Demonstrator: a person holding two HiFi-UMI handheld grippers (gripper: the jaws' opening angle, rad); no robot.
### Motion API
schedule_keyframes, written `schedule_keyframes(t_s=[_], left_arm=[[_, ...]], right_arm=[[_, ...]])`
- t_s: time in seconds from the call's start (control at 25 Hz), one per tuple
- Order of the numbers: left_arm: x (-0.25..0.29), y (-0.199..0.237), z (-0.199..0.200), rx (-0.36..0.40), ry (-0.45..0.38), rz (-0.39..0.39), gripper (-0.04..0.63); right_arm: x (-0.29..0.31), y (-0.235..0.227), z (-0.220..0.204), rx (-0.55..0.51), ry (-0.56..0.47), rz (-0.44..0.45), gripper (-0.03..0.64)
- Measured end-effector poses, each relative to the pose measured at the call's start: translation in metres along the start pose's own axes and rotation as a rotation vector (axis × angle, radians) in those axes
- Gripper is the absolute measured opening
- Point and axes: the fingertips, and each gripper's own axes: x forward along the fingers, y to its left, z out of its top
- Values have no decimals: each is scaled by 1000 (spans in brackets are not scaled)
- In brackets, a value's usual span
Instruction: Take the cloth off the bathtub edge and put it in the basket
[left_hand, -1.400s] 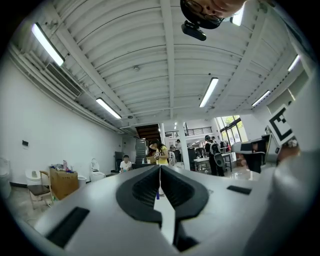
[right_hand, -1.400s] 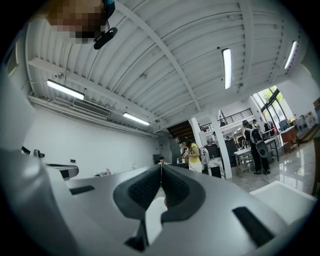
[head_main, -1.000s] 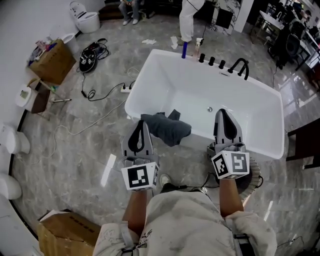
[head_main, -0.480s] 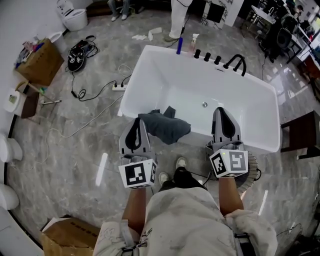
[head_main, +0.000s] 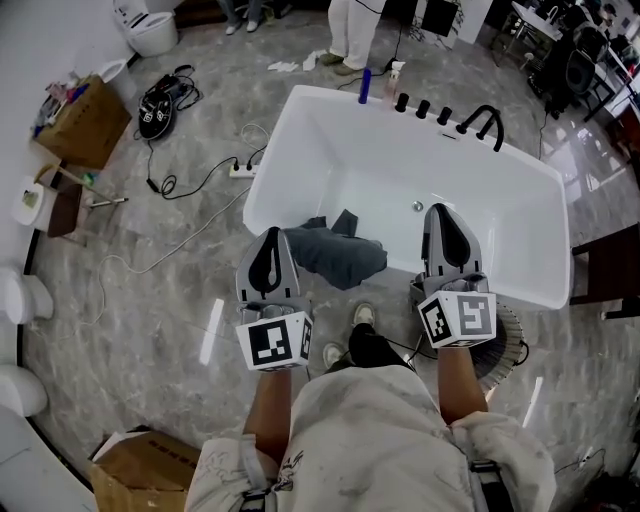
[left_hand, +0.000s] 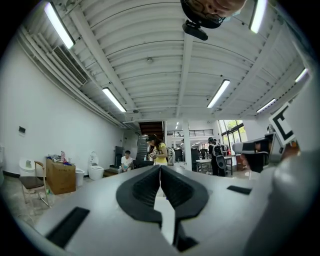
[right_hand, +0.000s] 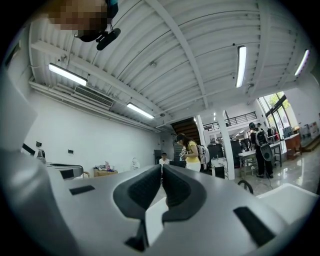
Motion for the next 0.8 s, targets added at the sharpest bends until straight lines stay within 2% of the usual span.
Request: schedule_keyframes(t_s=[0.36,0.8], left_arm=[[68,-31,1,78,13,2,5],[135,-64,-12,118,58,58,5]], right_arm=[[53,-61,-22,66,20,0,-11],[112,-129,-43,123,49,51,-11]])
